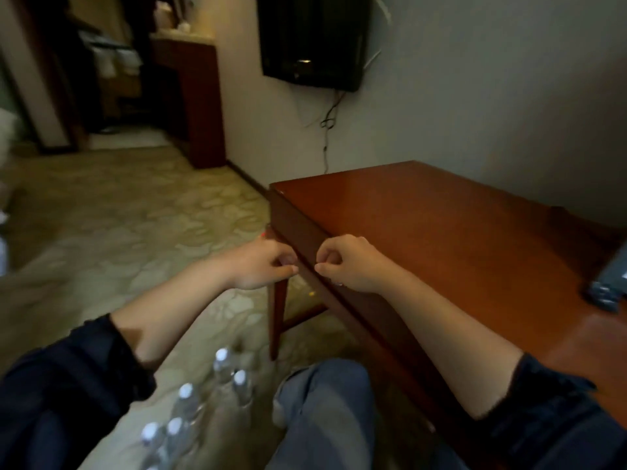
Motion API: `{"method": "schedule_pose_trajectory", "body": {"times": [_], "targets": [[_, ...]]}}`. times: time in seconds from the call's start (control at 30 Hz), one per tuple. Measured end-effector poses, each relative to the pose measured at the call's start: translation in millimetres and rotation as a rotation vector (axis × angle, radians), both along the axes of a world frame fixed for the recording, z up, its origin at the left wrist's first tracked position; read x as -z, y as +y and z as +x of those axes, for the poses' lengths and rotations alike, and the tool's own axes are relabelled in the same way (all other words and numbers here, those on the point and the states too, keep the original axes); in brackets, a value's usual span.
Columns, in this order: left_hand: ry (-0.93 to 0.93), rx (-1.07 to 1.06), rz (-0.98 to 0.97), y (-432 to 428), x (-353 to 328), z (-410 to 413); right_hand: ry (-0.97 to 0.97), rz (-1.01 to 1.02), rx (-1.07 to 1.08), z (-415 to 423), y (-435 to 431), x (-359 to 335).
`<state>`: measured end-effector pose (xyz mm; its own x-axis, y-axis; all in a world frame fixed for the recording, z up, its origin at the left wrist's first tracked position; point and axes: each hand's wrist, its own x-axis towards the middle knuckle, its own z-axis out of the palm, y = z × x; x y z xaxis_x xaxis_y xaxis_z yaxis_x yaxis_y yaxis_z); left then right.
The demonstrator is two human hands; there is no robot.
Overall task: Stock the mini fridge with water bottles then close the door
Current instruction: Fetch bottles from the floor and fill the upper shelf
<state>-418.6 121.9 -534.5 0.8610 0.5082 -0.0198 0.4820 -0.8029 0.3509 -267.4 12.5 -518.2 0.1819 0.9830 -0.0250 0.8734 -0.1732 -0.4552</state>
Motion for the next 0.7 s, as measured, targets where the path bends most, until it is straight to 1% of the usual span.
{"method": "schedule_pose_trajectory", "body": {"times": [0.1, 0.23, 0.4, 0.6, 0.7], "targets": [[0.018, -0.098, -0.061, 18, 25, -35, 0.067, -0.048, -0.034, -30, 31, 22], [0.034, -0.229, -0.188, 41, 65, -80, 0.122, -0.110, -0.075, -63, 69, 63], [0.066, -0.396, -0.327, 61, 125, -123, 0.261, -0.231, -0.136, -96, 105, 124], [-0.017, -0.692, -0.531, 69, 225, -148, 0.391, -0.369, -0.096, -105, 136, 205], [0.010, -0.769, -0.681, 67, 276, -146, 0.513, -0.443, -0.046, -102, 145, 249]]}}
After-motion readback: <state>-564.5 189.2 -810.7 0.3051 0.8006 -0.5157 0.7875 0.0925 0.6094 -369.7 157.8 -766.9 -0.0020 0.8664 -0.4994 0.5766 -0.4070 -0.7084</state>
